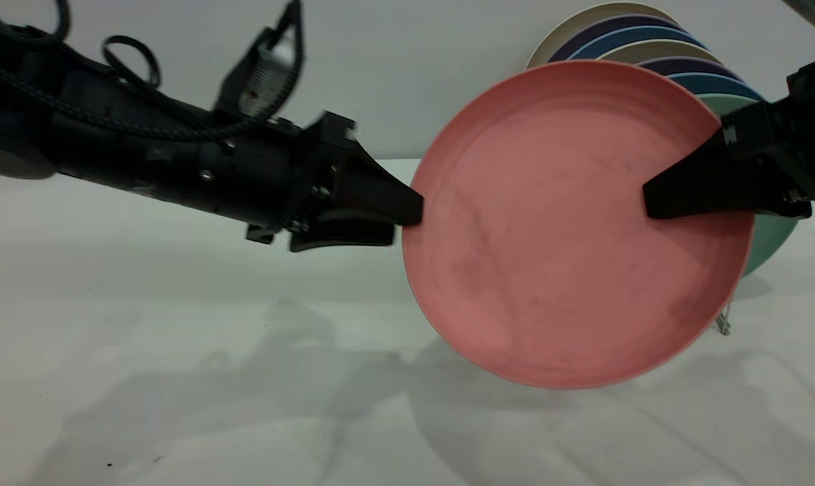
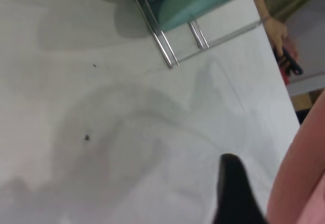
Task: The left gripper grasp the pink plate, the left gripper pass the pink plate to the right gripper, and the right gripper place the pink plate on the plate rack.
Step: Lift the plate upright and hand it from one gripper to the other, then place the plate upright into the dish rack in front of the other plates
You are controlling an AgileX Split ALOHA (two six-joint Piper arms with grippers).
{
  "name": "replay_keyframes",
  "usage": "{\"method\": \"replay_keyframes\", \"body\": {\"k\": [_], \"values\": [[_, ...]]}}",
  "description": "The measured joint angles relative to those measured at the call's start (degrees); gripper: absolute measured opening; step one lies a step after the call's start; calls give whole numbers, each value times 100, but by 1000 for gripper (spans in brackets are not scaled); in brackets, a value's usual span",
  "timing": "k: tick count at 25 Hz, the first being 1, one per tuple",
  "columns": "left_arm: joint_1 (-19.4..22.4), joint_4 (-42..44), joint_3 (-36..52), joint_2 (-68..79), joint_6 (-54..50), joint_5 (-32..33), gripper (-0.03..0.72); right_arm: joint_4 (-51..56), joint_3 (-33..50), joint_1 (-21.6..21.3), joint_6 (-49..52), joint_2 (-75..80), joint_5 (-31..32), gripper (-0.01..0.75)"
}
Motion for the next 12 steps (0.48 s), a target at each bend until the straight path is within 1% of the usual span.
{"method": "replay_keyframes", "body": {"k": [2,4,6,12], "values": [[288,20,-2,0,-112,-5,537,-282,0,-7,-224,0,-76,98],[573,218,-2,0,-237,-71,569,-483,0,-7,-488,0,-146,98],[844,549,-2,0,-407,-131,572,-640,0,-7,-727,0,-249,98],[1593,1978,-2,0,-1236,-485,570,-1175,0,-7,-1406,-347,-630,98]]}}
